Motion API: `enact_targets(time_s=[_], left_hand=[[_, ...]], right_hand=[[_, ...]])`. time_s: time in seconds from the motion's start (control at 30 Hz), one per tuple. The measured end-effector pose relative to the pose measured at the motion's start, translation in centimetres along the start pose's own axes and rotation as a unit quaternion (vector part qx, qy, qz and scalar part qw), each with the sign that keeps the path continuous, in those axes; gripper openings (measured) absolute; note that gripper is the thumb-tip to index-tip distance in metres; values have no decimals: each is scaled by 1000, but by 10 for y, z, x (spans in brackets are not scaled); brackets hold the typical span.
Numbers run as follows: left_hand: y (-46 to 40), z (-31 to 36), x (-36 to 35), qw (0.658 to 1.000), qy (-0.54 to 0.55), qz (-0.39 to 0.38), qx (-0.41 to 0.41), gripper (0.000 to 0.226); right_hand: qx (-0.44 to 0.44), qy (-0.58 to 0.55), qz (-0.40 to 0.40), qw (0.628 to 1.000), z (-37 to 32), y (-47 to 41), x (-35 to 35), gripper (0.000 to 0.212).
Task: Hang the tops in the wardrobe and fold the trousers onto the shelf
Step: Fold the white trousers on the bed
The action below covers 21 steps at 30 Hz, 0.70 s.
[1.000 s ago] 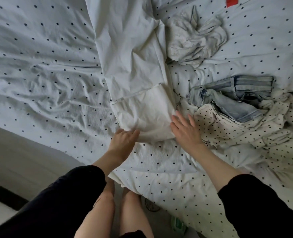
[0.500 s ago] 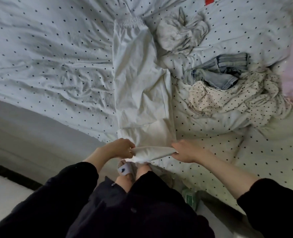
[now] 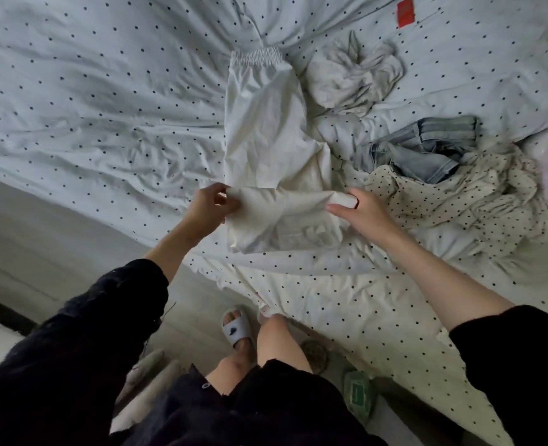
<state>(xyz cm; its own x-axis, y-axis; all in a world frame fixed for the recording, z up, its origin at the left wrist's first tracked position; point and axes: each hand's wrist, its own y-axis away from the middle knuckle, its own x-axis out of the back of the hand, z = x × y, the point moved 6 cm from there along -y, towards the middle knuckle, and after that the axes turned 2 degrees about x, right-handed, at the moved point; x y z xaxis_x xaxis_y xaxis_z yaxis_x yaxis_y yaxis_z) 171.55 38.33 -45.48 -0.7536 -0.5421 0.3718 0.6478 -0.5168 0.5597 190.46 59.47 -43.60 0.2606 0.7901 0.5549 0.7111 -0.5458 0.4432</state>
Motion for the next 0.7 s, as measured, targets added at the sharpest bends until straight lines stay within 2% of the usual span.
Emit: enact_targets(time_s=[0.13, 0.23, 0.3, 0.33, 0.4, 0.53, 0.6, 0.63, 0.7], left_hand=[[-60, 8, 14, 997, 33, 59, 28, 14], [-103, 1, 13, 993, 16, 103, 63, 29], [-116, -5, 7, 987, -52, 139, 63, 44], [-118, -6, 2, 982, -110, 149, 44, 48], [-109, -11, -16, 964, -225, 133, -39, 52], [-65, -42, -70, 904, -395, -14, -164, 64], [-46, -66, -89, 870, -459, -66, -166, 84], [-41, -76, -92, 858, -484, -79, -152, 94], [-40, -92, -90, 842, -518, -67, -133, 108]], right_hand=[[7, -45, 20, 999, -14, -60, 3, 36], [-13, -69, 23, 997, -6, -108, -7, 55], [-13, -68, 35, 997, 5, -127, -16, 67], [2, -32, 47, 998, 8, -132, -20, 70], [66, 112, 34, 991, 14, -130, -37, 72], [196, 349, -107, 910, 35, -93, -84, 72], [231, 448, -153, 850, 50, -78, -99, 82], [239, 489, -151, 825, 57, -76, -101, 86], [231, 539, -129, 799, 66, -81, -97, 89]])
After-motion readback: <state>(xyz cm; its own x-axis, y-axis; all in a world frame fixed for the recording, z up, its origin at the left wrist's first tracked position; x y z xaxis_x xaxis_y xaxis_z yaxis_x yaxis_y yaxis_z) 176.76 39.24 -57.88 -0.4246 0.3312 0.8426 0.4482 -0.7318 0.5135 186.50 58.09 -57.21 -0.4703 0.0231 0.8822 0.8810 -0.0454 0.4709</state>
